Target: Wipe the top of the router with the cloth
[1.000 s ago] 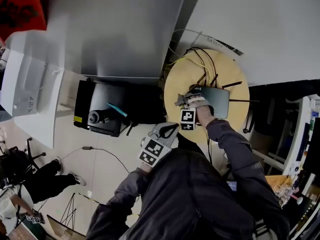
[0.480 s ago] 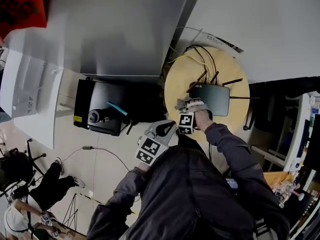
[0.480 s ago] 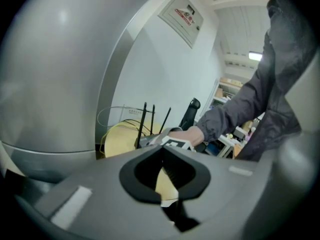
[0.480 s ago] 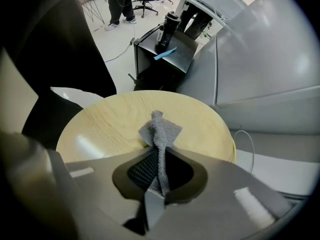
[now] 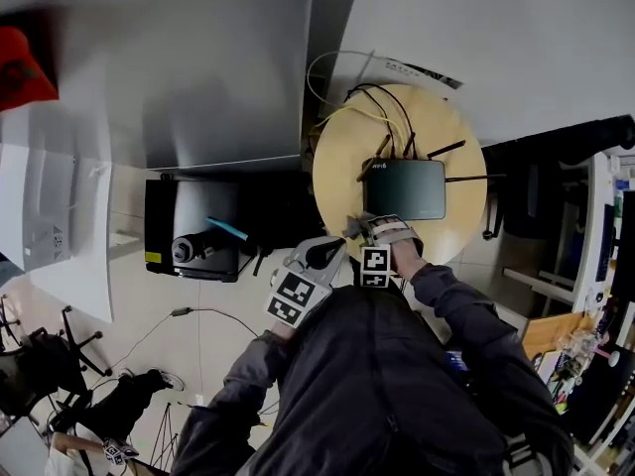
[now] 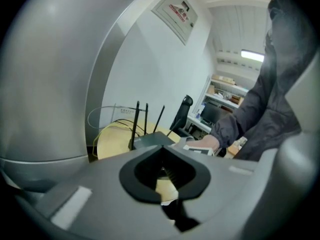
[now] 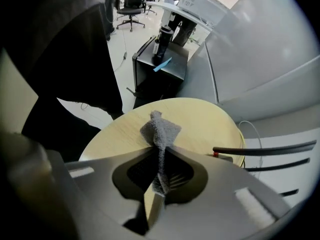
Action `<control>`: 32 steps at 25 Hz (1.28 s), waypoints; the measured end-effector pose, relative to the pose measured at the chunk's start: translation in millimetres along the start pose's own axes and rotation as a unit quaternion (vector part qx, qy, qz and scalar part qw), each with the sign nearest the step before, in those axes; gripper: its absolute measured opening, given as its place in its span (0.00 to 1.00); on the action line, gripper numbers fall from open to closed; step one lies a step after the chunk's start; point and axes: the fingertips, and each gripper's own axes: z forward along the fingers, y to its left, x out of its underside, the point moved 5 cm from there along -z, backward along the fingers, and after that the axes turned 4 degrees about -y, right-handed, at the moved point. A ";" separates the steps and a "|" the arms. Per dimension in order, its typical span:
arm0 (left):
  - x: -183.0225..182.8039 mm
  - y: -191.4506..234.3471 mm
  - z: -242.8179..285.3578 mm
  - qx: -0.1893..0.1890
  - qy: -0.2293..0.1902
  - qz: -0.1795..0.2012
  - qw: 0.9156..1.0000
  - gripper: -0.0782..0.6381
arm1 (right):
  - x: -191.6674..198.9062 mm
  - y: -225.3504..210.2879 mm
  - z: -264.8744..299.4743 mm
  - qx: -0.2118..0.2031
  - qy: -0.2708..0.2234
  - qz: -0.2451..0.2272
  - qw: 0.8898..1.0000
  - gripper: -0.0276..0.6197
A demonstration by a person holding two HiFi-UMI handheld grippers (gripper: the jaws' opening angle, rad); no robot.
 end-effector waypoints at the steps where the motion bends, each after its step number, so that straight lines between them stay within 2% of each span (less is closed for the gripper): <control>1: -1.1 0.1 0.8 0.002 0.000 0.003 1.000 0.11 | 1.5 -1.8 -2.7 0.002 -0.020 0.025 0.999 0.09; 2: -2.4 0.2 1.7 0.002 0.001 0.005 1.000 0.11 | 3.8 -7.3 -7.3 0.006 -0.043 0.061 0.997 0.09; 4: -4.7 0.5 3.6 0.003 0.001 0.007 1.000 0.11 | 15.7 -28.0 -19.2 0.026 -0.078 0.149 0.985 0.09; 7: -5.1 -0.2 7.1 0.004 0.006 0.008 1.000 0.11 | 49.9 -70.1 -31.8 0.067 -0.092 0.269 0.956 0.09; 9: -4.3 -2.5 10.1 0.005 0.009 0.008 1.000 0.11 | 70.1 -97.0 -33.5 0.079 -0.095 0.325 0.938 0.09; 11: -4.8 -5.7 13.7 0.005 0.013 0.009 1.000 0.11 | 81.5 -121.6 -30.6 0.082 -0.103 0.361 0.923 0.09; 13: -6.1 -8.3 17.1 0.003 0.016 0.008 1.000 0.11 | 84.7 -142.6 -23.9 0.085 -0.112 0.377 0.916 0.09; 15: -6.9 -10.0 20.0 -0.001 0.021 0.007 1.000 0.11 | 82.5 -157.2 -15.3 0.084 -0.118 0.383 0.912 0.09; 19: -9.2 -11.3 22.8 -0.011 0.029 0.007 0.999 0.11 | 78.1 -164.9 5.7 0.072 -0.110 0.382 0.915 0.09; 22: -13.1 -11.6 25.6 -0.019 0.032 0.007 0.999 0.11 | 85.7 -160.3 16.9 0.060 -0.105 0.392 0.912 0.09; 28: -16.9 -15.7 37.2 -0.012 0.041 0.010 0.999 0.11 | 119.6 -152.9 14.4 0.067 -0.104 0.416 0.901 0.09; 32: -18.4 -22.9 49.5 0.002 0.049 0.017 0.999 0.11 | 158.6 -143.8 10.2 0.079 -0.090 0.443 0.889 0.09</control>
